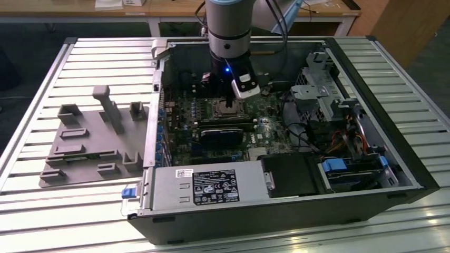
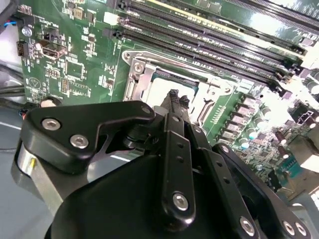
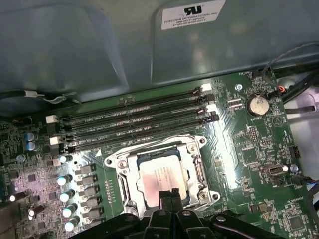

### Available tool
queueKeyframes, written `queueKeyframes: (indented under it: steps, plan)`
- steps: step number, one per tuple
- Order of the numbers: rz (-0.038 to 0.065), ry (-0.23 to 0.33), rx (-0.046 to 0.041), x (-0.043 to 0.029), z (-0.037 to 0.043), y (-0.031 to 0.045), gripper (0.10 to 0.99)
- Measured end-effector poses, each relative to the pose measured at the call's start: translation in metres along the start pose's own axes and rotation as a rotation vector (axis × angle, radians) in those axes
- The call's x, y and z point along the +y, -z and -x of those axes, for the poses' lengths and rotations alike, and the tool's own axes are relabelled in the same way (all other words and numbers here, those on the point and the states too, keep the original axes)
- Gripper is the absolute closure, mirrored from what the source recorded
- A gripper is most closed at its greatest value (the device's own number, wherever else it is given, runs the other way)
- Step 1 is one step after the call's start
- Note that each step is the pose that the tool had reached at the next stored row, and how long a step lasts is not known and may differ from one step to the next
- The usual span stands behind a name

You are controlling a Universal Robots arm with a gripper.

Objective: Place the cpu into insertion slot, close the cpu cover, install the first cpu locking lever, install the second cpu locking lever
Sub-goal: 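Install the second cpu locking lever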

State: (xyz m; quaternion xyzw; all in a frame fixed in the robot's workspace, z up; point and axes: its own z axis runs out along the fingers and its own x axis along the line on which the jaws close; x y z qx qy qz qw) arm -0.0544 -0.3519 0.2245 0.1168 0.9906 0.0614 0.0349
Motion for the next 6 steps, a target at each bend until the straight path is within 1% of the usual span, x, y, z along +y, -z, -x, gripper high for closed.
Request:
queueKeyframes:
  steps: [6]
  plan:
    - [0.000, 0.000, 0.0000, 0.0001, -0.0001, 0.0000, 0.984]
